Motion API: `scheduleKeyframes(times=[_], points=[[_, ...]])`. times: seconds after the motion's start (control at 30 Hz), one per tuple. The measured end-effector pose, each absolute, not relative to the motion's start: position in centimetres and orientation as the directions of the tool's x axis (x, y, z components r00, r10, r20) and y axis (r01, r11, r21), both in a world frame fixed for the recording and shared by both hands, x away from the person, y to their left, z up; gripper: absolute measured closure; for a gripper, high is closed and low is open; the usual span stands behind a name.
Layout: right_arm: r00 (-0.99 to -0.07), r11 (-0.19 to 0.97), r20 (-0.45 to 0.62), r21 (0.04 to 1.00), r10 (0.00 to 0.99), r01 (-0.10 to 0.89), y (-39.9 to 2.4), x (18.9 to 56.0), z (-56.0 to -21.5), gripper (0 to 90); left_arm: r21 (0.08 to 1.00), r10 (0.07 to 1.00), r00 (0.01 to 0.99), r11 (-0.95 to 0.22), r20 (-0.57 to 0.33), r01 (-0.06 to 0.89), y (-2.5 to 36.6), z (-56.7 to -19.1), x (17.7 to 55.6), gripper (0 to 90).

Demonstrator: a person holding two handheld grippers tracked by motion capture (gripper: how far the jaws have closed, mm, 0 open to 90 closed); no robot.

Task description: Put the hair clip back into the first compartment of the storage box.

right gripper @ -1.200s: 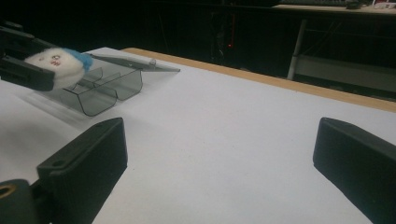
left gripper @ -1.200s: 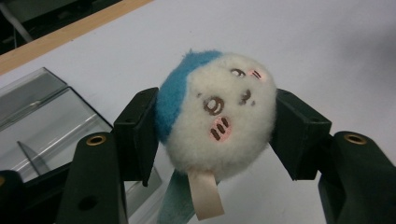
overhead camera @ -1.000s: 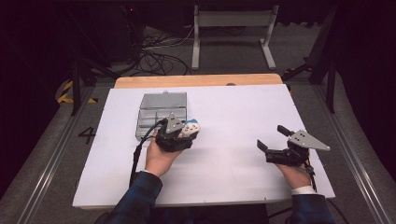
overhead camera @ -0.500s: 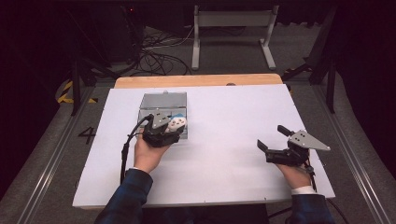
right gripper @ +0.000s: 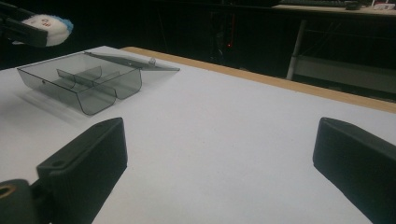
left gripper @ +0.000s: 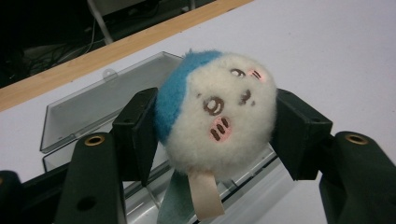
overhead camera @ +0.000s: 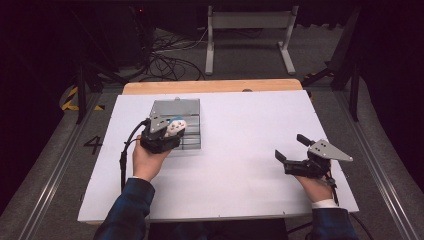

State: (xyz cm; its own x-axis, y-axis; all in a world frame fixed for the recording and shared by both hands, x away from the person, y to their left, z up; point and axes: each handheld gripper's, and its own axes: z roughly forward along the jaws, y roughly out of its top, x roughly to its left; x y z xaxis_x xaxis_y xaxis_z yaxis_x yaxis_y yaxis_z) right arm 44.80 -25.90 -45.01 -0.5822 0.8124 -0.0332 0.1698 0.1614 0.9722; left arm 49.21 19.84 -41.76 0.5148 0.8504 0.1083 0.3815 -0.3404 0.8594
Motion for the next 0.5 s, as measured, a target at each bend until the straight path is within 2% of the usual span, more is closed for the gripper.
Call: scheduleKeyframes(times=[0.5], points=[[-0.582, 0.161, -0.033, 0.973, 0.812, 0.169, -25.9, 44.8, -45.0, 3.6, 0.853, 0.898, 0.425, -0.305, 0.111, 0.422, 22.4, -42.6, 50.7, 37.6]])
